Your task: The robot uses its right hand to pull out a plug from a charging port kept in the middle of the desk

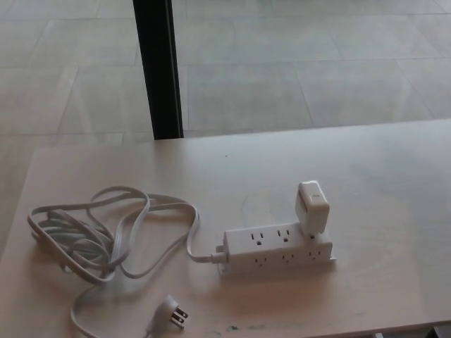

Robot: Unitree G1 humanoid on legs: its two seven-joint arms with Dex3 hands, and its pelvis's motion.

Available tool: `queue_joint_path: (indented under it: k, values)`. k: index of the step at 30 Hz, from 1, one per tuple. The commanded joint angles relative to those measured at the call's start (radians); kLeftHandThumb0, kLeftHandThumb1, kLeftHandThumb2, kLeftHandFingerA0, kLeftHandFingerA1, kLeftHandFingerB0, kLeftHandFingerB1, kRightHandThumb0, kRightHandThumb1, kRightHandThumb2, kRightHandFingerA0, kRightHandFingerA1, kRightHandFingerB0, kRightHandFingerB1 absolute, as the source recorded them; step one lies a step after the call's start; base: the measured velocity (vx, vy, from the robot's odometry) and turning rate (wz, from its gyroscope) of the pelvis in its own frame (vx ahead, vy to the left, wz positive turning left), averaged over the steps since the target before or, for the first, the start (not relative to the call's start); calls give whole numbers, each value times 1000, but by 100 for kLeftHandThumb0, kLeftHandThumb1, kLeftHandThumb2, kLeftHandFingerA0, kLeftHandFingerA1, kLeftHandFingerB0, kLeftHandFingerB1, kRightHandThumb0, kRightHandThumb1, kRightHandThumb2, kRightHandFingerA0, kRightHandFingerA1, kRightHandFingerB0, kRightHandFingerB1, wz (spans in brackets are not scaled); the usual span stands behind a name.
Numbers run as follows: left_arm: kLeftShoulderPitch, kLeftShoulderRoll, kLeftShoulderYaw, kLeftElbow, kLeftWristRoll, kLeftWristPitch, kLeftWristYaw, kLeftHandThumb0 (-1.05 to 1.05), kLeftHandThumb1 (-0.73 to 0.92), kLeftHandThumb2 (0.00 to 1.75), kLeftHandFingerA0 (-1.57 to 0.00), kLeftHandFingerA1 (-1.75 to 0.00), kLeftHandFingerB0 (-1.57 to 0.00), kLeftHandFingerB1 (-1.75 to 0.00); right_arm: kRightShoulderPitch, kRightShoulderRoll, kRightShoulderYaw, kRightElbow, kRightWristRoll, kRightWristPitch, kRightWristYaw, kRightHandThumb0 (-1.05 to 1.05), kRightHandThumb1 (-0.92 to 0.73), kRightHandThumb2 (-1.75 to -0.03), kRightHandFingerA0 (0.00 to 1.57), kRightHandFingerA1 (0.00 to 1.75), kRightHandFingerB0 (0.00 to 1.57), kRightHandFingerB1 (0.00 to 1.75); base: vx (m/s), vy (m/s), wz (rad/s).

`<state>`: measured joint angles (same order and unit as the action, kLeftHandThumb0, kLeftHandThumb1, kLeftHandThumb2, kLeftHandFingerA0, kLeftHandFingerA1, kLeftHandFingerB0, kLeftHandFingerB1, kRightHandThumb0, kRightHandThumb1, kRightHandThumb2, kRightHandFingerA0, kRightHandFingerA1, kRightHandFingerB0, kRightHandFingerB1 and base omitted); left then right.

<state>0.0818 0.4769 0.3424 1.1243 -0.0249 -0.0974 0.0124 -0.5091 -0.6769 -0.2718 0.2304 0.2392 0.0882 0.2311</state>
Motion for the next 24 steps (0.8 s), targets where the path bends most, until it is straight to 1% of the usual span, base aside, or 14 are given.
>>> queue_joint_path:
  k: [1, 2, 3, 10, 11, 12, 13, 14, 15, 17, 18, 20, 21, 24]
  values:
    - [-11, 16, 6, 26, -18, -23, -3, -63, 57, 58, -76, -79, -71, -68, -107, 51, 247, -164, 3, 328, 141, -68, -37, -74, 78, 105, 33, 43, 0, 0, 0]
    - [-11, 16, 6, 27, -18, -23, -3, -63, 57, 58, -76, -79, -71, -68, -108, 50, 248, -165, 4, 331, 140, -68, -37, -74, 78, 105, 33, 43, 0, 0, 0]
    - [-10, 13, 10, 24, -23, -26, -3, -62, 57, 57, -81, -88, -72, -70, -114, 78, 255, -155, 35, 360, 142, -65, -43, -55, 80, 117, 37, 33, 0, 0, 0]
    - [-5, 12, 5, -6, -20, -14, -2, -62, 58, 58, -80, -92, -71, -74, -109, 126, 358, -159, 11, 447, 150, -61, -44, -55, 75, 114, 39, 33, 0, 0, 0]
    - [-4, 12, 6, -9, -20, -13, -1, -64, 43, 79, -79, -90, -68, -75, -108, 129, 365, -153, 9, 445, 156, -63, -44, -55, 76, 123, 37, 33, 0, 0, 0]
    - [-1, 11, 6, -15, -21, -12, 0, -61, 58, 57, -79, -91, -72, -77, -108, 135, 382, -141, 3, 441, 168, -67, -45, -55, 78, 117, 38, 33, 0, 0, 0]
    - [1, 11, 5, -19, -19, -11, 0, -61, 58, 57, -79, -91, -72, -77, -107, 137, 395, -139, -3, 445, 170, -67, -45, -55, 78, 117, 38, 33, 0, 0, 0]
    - [-2, 13, 4, -13, -18, -9, 0, -62, 58, 57, -76, -83, -69, -69, -109, 148, 436, -122, -26, 435, 189, -70, -37, -76, 79, 103, 32, 44, 0, 0, 0]
    - [-2, 13, 7, -13, -22, -9, -5, -62, 58, 58, -74, -75, -66, -63, -109, 154, 452, -112, -30, 429, 198, -61, -46, -55, 81, 110, 38, 33, 0, 0, 0]
    - [-11, 14, 6, 4, -19, -10, 1, -62, 58, 58, -77, -77, -68, -66, -113, 162, 475, -116, -39, 456, 190, -59, -45, -55, 83, 121, 39, 33, 0, 0, 0]
    - [-12, 13, 9, 9, -21, -17, 1, -62, 48, 93, -77, -83, -66, -72, -119, 173, 509, -107, -60, 455, 192, -62, -44, -59, 80, 157, 38, 35, 0, 0, 0]
    - [-14, 11, 6, 11, -20, -22, -6, -61, 48, 93, -75, -82, -65, -72, -117, 171, 527, -117, -73, 461, 185, -59, -45, -55, 84, 154, 38, 34, 0, 0, 0]
    - [-10, 12, 5, 1, -19, -19, -5, -64, 57, 58, -78, -82, -65, -63, -124, 179, 536, -100, -79, 452, 187, -61, -46, -55, 88, 152, 37, 36, 0, 0, 0]
    - [-12, 13, 7, 1, -21, -21, -5, -64, 58, 59, -80, -89, -71, -66, -148, 187, 552, -76, -96, 459, 183, -63, -47, -55, 78, 163, 37, 37, 0, 0, 0]
